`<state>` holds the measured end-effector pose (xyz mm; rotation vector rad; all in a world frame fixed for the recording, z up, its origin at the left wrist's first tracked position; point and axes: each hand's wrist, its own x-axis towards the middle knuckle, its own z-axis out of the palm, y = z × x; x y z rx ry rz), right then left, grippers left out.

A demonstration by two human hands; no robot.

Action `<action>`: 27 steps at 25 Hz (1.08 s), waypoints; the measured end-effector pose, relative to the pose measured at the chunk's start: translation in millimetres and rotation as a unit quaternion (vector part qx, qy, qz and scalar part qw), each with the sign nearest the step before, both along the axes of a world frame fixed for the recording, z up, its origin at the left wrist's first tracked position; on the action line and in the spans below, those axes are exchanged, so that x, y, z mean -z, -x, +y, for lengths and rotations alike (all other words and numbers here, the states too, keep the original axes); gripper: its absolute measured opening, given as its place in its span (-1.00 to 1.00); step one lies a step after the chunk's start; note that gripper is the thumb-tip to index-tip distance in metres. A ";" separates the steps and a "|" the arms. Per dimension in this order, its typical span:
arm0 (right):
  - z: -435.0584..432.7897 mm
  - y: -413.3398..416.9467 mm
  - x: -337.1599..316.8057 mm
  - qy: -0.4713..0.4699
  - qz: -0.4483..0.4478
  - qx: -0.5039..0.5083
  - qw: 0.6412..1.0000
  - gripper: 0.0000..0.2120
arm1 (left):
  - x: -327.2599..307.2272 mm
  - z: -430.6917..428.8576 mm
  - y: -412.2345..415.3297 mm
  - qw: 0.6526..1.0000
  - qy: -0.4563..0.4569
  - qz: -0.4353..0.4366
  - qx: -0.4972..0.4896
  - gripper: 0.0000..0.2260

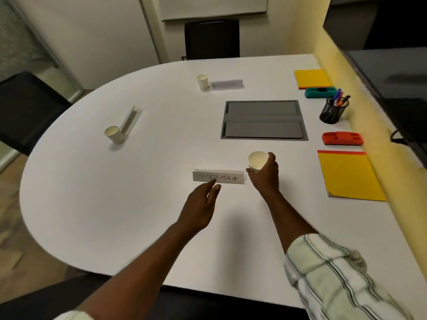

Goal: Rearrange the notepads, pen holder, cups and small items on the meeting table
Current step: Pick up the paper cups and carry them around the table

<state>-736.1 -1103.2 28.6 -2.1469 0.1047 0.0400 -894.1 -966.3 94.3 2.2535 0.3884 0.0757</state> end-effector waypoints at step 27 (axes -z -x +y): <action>-3.4 -16.3 80.3 0.115 0.087 -0.020 0.989 0.14 | 19.4 3.3 3.8 0.995 -0.082 0.064 0.001 -0.55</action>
